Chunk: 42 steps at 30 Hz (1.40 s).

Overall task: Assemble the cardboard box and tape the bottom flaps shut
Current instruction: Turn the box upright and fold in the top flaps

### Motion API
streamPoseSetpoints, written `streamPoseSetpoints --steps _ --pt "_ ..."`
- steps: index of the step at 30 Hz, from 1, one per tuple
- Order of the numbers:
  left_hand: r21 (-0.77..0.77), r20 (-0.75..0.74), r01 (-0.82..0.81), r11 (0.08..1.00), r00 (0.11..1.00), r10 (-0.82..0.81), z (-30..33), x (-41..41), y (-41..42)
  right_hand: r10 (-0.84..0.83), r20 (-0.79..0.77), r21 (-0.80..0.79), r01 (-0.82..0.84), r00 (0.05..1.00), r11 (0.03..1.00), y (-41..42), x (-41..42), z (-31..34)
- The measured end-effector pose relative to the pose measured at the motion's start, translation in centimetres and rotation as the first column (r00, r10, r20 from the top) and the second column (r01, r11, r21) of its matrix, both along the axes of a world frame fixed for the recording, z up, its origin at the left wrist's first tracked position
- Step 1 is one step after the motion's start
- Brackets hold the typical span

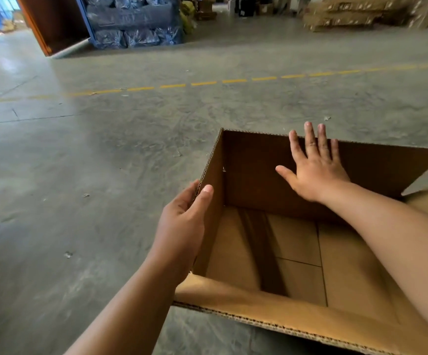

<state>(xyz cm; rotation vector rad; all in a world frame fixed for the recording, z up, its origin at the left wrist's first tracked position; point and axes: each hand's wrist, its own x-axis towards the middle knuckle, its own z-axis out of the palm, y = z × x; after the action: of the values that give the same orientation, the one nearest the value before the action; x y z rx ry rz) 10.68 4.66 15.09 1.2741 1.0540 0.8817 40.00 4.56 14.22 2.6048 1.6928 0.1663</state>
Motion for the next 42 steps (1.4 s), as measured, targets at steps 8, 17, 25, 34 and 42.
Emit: streamPoseSetpoints --steps 8,17,25,34,42 --pt "-0.167 -0.211 0.387 0.907 0.884 -0.416 1.0 1.5 -1.8 -0.066 -0.139 -0.062 0.058 0.988 0.996 4.8 2.7 0.1" --pt "-0.279 -0.749 0.727 0.627 0.244 -0.616 1.0 5.9 1.4 -0.011 -0.178 -0.037 0.005 0.984 0.999 3.5 3.5 -0.1" --pt "-0.422 -0.871 0.731 0.536 -0.163 -0.464 -1.7 9.8 4.9 0.069 -0.175 -0.084 -0.084 0.982 0.993 0.4 3.1 2.1" --pt "-0.552 -0.82 0.64 0.534 -0.301 -0.487 -1.1 10.9 6.7 0.122 -0.25 -0.041 -0.136 0.961 0.99 -5.2 -0.3 3.6" --pt "-0.345 -0.928 0.704 0.621 -0.158 -0.337 0.9 10.3 5.5 0.26 -0.338 -0.167 -0.329 0.905 0.929 -12.6 -5.0 5.2"
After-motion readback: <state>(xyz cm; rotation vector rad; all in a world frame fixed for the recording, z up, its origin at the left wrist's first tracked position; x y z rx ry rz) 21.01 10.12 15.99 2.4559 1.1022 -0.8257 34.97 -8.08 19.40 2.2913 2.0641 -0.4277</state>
